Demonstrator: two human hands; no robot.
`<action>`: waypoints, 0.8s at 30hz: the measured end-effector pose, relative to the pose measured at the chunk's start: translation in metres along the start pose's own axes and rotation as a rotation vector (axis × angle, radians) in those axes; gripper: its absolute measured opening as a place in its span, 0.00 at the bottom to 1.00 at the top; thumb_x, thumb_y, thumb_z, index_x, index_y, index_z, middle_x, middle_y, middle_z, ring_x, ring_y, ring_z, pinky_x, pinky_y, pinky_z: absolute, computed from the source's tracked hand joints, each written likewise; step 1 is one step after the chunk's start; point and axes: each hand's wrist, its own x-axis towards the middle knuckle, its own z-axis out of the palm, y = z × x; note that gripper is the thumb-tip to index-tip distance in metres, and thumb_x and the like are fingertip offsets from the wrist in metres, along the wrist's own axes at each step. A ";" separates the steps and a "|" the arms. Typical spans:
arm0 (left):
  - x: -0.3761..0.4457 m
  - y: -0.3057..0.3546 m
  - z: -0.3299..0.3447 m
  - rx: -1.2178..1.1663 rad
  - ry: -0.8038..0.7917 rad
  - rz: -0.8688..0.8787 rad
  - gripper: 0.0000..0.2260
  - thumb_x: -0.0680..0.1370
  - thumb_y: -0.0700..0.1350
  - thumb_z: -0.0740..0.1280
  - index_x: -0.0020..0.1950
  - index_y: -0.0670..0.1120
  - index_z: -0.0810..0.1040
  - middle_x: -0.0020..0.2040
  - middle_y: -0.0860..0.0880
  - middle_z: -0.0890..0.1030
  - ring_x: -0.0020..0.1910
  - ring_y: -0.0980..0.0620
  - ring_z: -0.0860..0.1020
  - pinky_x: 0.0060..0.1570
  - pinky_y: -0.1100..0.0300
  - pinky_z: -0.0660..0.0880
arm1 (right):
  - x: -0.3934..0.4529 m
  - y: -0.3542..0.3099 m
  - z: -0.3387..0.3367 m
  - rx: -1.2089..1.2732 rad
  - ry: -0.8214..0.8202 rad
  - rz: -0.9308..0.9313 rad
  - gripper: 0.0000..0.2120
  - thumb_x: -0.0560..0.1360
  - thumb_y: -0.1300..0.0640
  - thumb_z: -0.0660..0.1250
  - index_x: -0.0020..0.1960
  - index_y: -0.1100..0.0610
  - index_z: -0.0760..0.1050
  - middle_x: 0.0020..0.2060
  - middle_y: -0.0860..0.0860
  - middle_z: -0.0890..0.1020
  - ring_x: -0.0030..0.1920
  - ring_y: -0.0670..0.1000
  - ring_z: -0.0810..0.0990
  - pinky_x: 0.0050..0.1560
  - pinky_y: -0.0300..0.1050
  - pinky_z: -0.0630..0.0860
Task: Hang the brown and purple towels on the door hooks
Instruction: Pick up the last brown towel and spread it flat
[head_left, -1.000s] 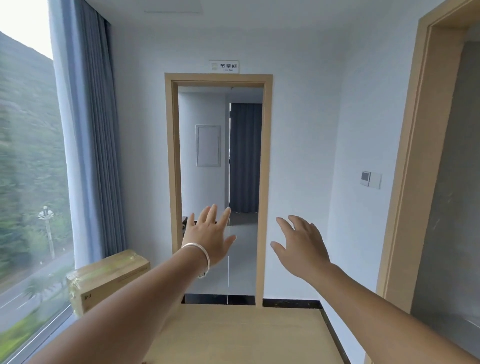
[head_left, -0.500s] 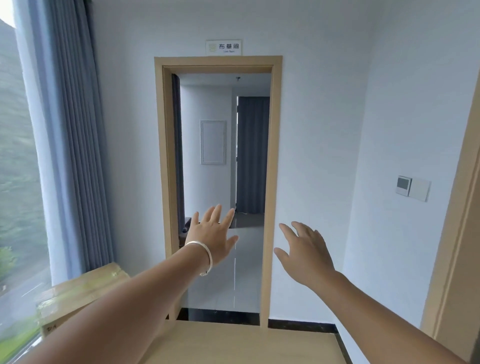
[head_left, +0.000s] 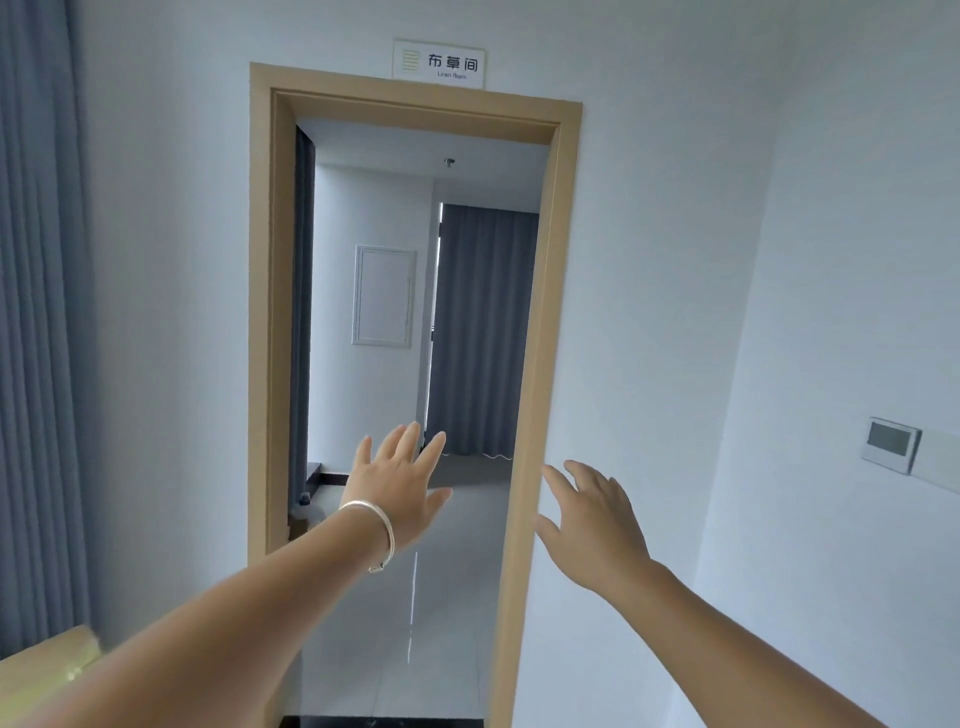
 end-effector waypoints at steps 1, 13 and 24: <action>0.011 -0.010 0.010 0.000 -0.003 -0.001 0.30 0.81 0.62 0.47 0.78 0.54 0.41 0.79 0.47 0.46 0.78 0.47 0.45 0.74 0.43 0.46 | 0.015 -0.004 0.009 -0.001 0.002 -0.002 0.27 0.79 0.43 0.56 0.76 0.49 0.57 0.73 0.51 0.62 0.73 0.54 0.58 0.72 0.50 0.54; 0.074 -0.143 0.124 -0.018 -0.033 -0.174 0.29 0.79 0.63 0.49 0.78 0.55 0.45 0.79 0.48 0.51 0.77 0.47 0.48 0.74 0.43 0.49 | 0.180 -0.093 0.138 0.054 -0.045 -0.166 0.29 0.78 0.41 0.57 0.76 0.49 0.56 0.74 0.52 0.62 0.74 0.53 0.58 0.72 0.50 0.55; 0.025 -0.350 0.196 0.236 -0.242 -0.718 0.31 0.79 0.63 0.50 0.78 0.55 0.44 0.79 0.47 0.49 0.77 0.47 0.47 0.74 0.43 0.48 | 0.334 -0.306 0.302 0.301 -0.146 -0.652 0.30 0.78 0.40 0.57 0.76 0.48 0.56 0.74 0.53 0.62 0.73 0.54 0.59 0.73 0.52 0.55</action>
